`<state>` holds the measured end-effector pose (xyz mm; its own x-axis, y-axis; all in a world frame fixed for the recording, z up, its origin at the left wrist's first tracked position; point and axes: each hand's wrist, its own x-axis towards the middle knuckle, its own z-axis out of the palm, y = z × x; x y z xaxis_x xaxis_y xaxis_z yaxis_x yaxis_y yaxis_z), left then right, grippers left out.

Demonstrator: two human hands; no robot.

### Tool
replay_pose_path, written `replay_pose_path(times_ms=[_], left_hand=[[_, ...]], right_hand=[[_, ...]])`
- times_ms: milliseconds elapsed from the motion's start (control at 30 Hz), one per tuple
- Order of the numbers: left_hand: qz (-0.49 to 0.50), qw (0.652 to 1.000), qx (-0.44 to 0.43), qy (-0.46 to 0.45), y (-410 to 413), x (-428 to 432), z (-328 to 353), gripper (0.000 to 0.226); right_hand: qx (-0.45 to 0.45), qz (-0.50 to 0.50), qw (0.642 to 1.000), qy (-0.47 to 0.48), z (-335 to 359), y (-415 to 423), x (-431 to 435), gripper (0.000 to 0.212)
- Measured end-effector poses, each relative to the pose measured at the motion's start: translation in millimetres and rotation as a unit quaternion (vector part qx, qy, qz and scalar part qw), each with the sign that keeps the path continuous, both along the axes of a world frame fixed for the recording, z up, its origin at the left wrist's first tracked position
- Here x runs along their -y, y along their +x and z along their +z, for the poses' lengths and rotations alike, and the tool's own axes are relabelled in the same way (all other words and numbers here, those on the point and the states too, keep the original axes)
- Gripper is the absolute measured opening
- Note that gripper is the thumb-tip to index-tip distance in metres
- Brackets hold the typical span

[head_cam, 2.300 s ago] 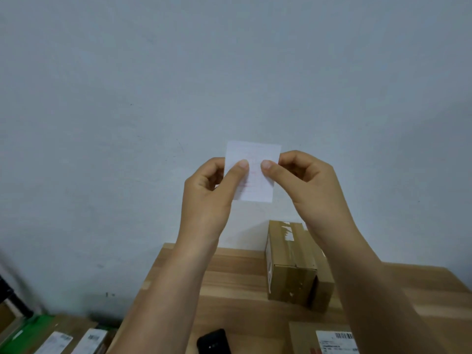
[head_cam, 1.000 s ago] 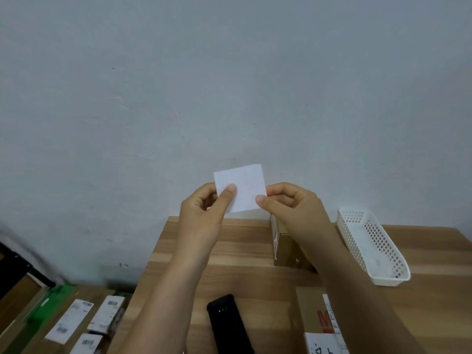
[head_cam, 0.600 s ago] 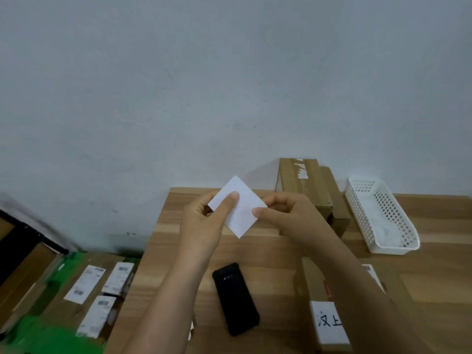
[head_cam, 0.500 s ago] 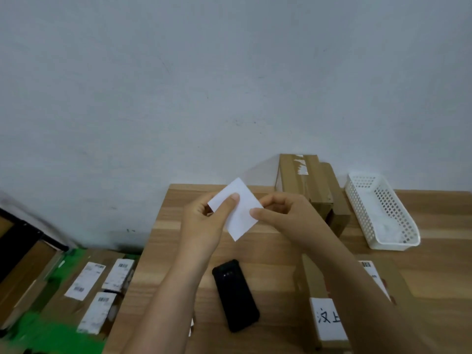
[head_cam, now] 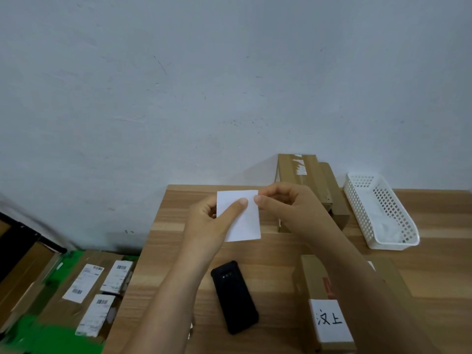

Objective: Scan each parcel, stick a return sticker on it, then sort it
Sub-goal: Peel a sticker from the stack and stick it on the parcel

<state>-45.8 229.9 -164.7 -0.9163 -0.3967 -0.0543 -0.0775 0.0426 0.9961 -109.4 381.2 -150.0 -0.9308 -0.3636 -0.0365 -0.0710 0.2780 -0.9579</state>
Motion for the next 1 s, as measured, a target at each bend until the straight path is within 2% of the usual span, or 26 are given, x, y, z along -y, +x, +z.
replay_pose_path(times_ms=[333,667,1000], left_hand=[[0.048,0.999,-0.006,-0.007,2,-6,7,0.013],[0.023,0.999,-0.005,-0.027,10,-10,13,0.012],[0.013,0.999,0.001,-0.043,15,-11,14,0.011]], right_hand=[[-0.015,0.022,1.0,-0.014,3,5,-7,0.01],[-0.066,0.065,0.996,0.002,9,5,-19,0.012],[-0.053,0.081,0.995,0.01,5,7,-23,0.013]])
